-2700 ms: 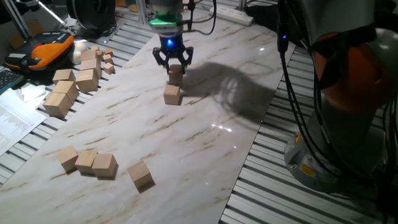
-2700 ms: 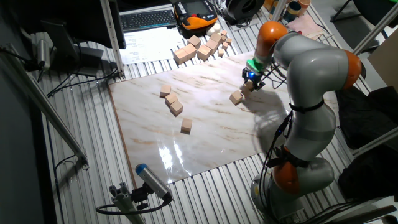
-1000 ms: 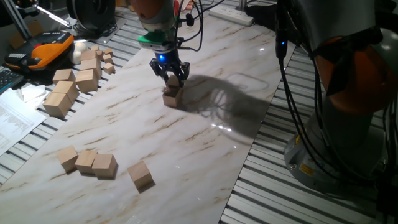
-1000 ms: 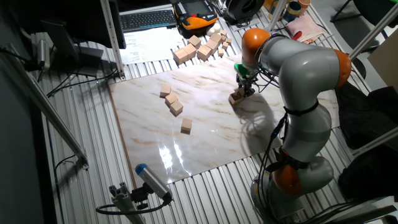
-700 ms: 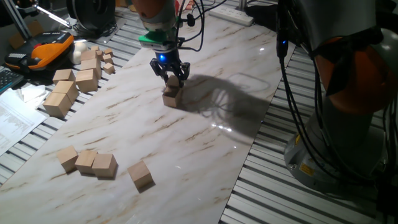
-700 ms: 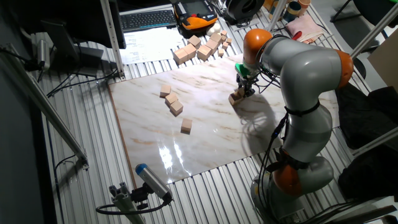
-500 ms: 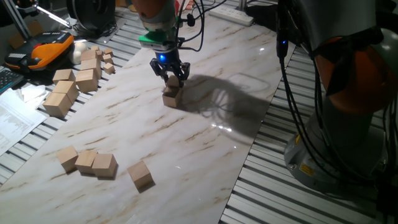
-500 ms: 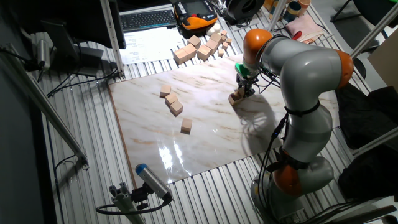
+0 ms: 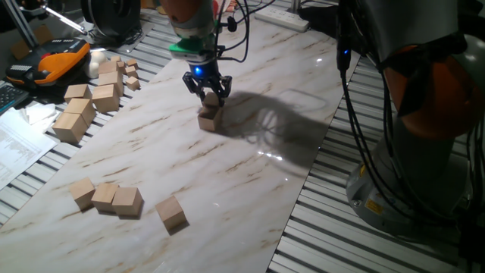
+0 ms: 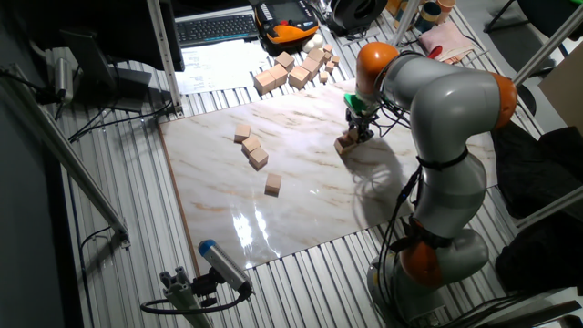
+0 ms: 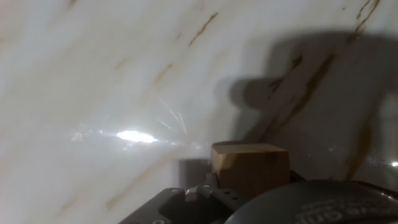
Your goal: Stack the blocks into a pyramid shape
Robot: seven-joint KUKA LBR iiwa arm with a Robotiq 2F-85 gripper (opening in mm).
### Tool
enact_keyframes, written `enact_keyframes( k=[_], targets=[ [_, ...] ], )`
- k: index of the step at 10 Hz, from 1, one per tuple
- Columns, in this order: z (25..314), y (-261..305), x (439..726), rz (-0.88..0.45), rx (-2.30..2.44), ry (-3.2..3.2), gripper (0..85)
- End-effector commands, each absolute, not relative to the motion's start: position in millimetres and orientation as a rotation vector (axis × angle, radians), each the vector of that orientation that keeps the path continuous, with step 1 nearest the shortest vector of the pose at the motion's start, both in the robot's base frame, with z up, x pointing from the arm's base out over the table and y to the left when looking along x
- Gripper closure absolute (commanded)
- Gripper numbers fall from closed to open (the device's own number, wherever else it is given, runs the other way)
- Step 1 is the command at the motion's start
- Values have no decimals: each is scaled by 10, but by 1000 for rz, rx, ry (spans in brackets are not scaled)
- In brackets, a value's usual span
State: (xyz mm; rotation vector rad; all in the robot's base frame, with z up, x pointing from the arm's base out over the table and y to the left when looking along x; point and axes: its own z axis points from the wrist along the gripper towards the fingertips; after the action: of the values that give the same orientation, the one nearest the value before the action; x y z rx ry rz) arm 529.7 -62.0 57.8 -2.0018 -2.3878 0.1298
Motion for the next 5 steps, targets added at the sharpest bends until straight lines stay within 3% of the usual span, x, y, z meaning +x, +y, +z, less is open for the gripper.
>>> enact_keyframes(
  k=[1, 5],
  targets=[
    [579, -622, 5297, 164, -1964, -2415, 850],
    [579, -622, 5297, 183, -1896, -2466, 850]
  ],
)
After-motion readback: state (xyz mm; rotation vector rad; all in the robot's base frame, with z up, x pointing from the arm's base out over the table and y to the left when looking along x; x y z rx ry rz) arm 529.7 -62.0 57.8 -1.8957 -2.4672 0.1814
